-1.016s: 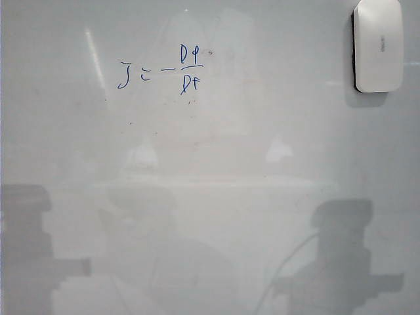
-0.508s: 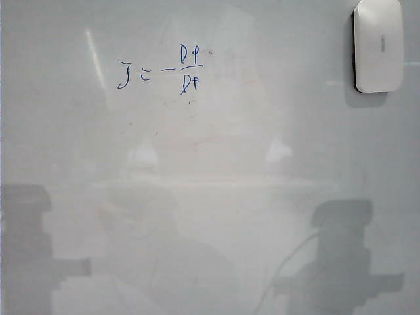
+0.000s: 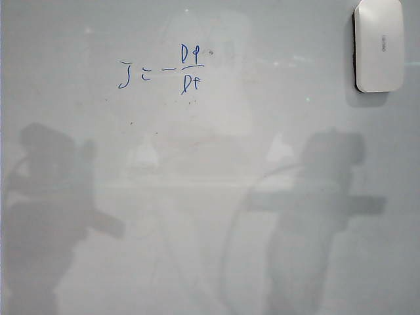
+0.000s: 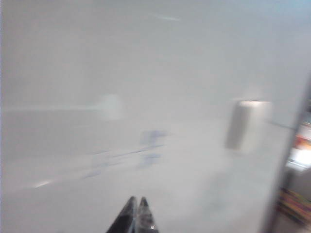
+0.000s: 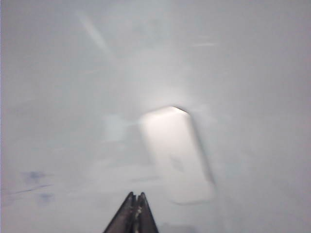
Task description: Grab the whiteboard eraser that is attached to the surface of the whiteboard and use it to clean the writing on the whiteboard.
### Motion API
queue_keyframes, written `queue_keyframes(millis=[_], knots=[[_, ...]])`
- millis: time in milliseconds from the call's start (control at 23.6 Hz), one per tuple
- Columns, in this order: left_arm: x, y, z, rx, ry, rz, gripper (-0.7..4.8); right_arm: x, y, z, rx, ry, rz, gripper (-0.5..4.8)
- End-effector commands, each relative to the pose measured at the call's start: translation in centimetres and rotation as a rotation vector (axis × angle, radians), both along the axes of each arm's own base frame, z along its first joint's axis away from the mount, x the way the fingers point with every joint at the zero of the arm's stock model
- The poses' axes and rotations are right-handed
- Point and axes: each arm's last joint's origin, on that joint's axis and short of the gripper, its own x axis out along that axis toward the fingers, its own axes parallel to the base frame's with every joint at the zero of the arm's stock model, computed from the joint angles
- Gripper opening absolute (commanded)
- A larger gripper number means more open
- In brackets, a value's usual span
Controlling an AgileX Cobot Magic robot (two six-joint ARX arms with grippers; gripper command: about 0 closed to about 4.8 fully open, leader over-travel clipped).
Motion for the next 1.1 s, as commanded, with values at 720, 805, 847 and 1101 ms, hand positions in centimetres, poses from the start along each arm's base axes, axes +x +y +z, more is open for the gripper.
queue_keyframes(millis=[720,805,847,1101], knots=[[-1.4,0.1,0.9,0.079,0.129,0.062,-0.05,6.7,0.0,3.4,-0.203,0.176,-0.071,0.52],[-1.4,0.1,0.9,0.079,0.129,0.062,-0.05,7.1,0.1,2.3,-0.246,0.174,-0.109,1.25],[-1.4,0.1,0.9,0.079,0.129,0.062,-0.05,7.3,0.3,1.7,-0.243,0.156,-0.102,2.41],[-1.4,0.1,0.9,0.079,0.129,0.062,-0.05,8.9,2.0,-0.1,-0.239,0.159,0.003,4.79]])
